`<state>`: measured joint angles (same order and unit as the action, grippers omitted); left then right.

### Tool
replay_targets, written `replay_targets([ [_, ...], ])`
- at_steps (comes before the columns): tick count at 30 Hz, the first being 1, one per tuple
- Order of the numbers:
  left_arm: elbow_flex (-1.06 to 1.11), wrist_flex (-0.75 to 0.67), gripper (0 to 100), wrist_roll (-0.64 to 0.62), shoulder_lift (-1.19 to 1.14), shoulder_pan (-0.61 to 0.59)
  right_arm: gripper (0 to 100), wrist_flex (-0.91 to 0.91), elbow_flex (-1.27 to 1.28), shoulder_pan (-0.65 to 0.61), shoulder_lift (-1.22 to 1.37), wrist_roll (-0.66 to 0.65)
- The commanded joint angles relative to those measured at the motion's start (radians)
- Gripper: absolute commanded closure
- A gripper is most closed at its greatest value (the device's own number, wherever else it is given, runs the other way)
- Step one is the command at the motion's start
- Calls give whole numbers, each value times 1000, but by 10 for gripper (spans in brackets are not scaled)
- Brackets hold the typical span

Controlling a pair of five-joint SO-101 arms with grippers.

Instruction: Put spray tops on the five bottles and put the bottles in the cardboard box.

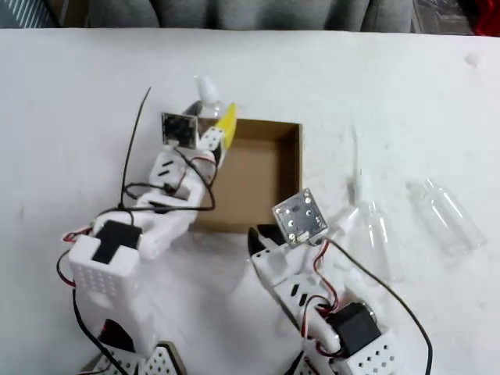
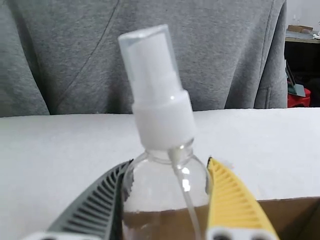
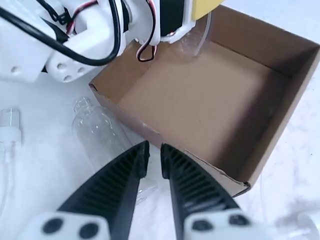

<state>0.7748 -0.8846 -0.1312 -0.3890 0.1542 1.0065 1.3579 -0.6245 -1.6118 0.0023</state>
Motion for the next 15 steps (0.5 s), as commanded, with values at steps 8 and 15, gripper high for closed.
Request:
replay_targets([
  [8,-104,-32,978,-8,-51,-12,982,-21,-11,-4,-10,8],
  [15,-135,-26,857,-15,-102,-16,982,-21,-11,-4,-10,5],
])
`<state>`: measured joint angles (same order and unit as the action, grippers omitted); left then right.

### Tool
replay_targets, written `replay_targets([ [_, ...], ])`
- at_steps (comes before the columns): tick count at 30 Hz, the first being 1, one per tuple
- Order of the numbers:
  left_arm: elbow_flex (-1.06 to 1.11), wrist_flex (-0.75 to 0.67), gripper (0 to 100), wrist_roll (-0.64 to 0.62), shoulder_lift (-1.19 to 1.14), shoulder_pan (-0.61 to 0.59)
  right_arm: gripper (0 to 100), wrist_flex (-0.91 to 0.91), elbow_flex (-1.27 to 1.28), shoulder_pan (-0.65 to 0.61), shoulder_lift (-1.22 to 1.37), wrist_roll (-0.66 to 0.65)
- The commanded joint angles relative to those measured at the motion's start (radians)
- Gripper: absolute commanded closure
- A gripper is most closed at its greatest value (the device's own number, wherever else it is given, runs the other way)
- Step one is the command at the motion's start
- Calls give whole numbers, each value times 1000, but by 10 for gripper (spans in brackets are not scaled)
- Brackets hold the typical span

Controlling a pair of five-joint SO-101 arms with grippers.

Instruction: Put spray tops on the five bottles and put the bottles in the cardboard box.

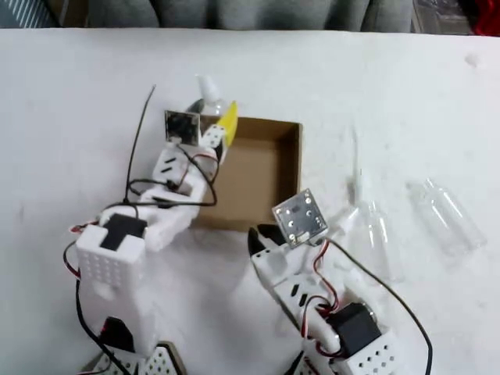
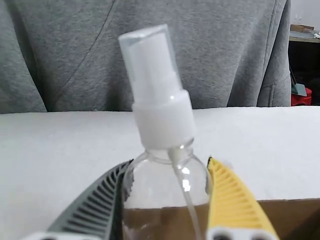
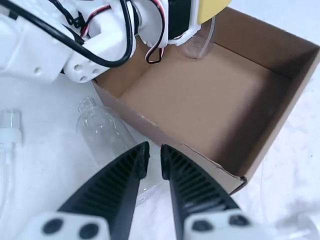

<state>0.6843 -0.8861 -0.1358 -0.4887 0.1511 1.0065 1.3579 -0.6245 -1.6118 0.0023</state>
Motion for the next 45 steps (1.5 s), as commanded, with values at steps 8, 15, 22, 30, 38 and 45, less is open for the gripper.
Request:
replay_targets([
  [8,-35,-28,853,-6,-1,-13,982,-21,-11,-4,-10,0],
  [15,-2,-21,766,-12,18,-15,982,-21,-11,-2,-10,0],
  [22,48,63,654,-57,110,-16,982,-21,-11,-2,-10,0],
  [30,48,101,615,-69,127,-42,982,-21,-11,-2,-10,0],
  [38,46,101,615,-69,128,-39,982,-21,-11,-2,-10,-2],
  [45,71,153,617,-86,223,-39,982,-21,-11,-1,-10,-2],
])
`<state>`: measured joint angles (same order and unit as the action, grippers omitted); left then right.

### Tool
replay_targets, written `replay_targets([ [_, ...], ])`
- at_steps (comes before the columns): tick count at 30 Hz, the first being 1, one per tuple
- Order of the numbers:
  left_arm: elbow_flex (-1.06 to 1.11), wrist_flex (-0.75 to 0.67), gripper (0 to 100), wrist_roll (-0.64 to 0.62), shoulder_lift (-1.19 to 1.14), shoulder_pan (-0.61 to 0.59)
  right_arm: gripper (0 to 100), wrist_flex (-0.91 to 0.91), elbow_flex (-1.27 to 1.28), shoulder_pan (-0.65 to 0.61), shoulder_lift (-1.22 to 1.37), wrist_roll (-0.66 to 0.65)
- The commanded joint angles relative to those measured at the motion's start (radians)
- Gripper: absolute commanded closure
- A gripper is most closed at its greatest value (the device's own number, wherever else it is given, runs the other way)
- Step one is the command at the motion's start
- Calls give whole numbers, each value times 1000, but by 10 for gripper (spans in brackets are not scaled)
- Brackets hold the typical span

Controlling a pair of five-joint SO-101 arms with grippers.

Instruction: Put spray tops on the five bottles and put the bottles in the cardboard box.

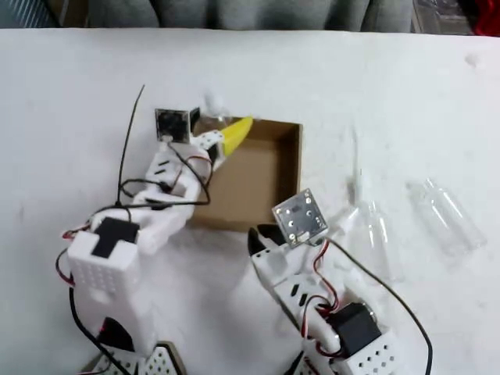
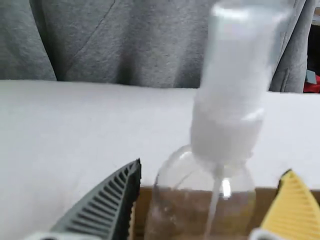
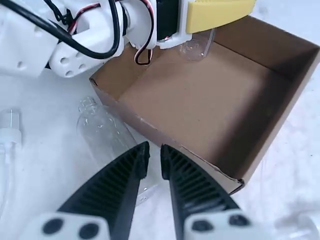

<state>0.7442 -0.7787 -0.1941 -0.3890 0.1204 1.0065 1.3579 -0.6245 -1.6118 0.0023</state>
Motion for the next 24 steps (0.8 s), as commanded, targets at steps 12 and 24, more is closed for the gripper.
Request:
replay_targets([
  [12,103,212,615,-38,331,-7,982,-42,-6,2,-10,-2],
  [24,276,687,615,-38,777,-8,982,-36,-6,2,-10,-2],
])
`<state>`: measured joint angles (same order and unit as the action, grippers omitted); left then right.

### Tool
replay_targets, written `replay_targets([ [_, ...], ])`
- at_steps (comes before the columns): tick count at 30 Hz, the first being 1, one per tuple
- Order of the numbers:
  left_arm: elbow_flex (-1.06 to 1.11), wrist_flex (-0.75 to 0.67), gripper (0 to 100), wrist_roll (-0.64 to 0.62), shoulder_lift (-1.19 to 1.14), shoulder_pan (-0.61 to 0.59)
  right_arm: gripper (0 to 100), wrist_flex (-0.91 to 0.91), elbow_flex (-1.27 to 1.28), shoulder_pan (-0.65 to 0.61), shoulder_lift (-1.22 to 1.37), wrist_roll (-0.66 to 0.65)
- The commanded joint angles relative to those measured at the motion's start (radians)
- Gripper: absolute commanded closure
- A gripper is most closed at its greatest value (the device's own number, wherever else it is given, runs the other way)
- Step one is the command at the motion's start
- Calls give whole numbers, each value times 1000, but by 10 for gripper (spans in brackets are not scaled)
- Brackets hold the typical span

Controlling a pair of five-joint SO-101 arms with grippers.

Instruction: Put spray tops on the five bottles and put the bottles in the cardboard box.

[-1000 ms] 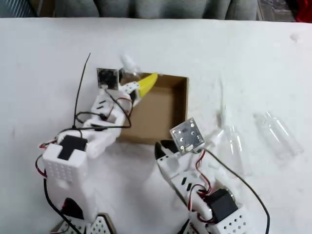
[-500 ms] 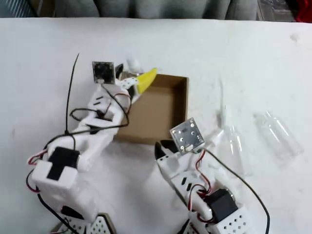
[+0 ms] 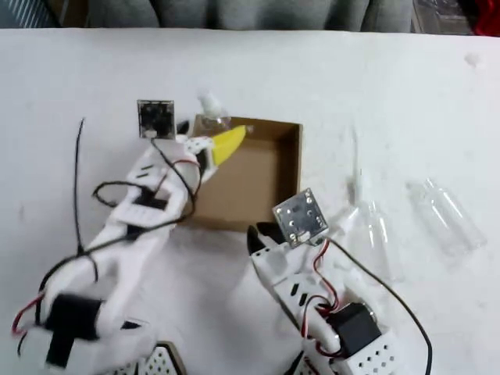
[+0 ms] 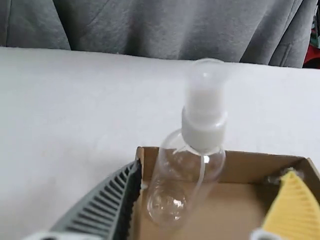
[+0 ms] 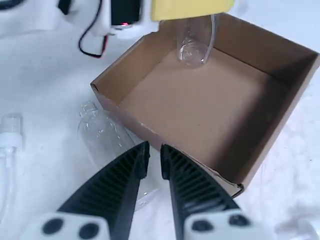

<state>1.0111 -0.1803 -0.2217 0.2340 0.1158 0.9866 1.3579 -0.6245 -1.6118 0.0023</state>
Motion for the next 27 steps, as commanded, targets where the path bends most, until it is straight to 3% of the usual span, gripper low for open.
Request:
replay_targets([
  [1,21,126,615,-11,196,-4,982,-16,-6,2,-10,-2],
  [9,133,489,618,-15,521,-12,982,-15,-5,5,-10,-3],
  [12,147,664,619,-18,659,-22,982,-13,-5,41,-10,-71],
  [19,130,1034,619,-18,975,-150,982,-19,-14,185,-10,-321],
  [27,138,1335,619,-18,1112,-321,983,143,-146,209,-5,-342],
])
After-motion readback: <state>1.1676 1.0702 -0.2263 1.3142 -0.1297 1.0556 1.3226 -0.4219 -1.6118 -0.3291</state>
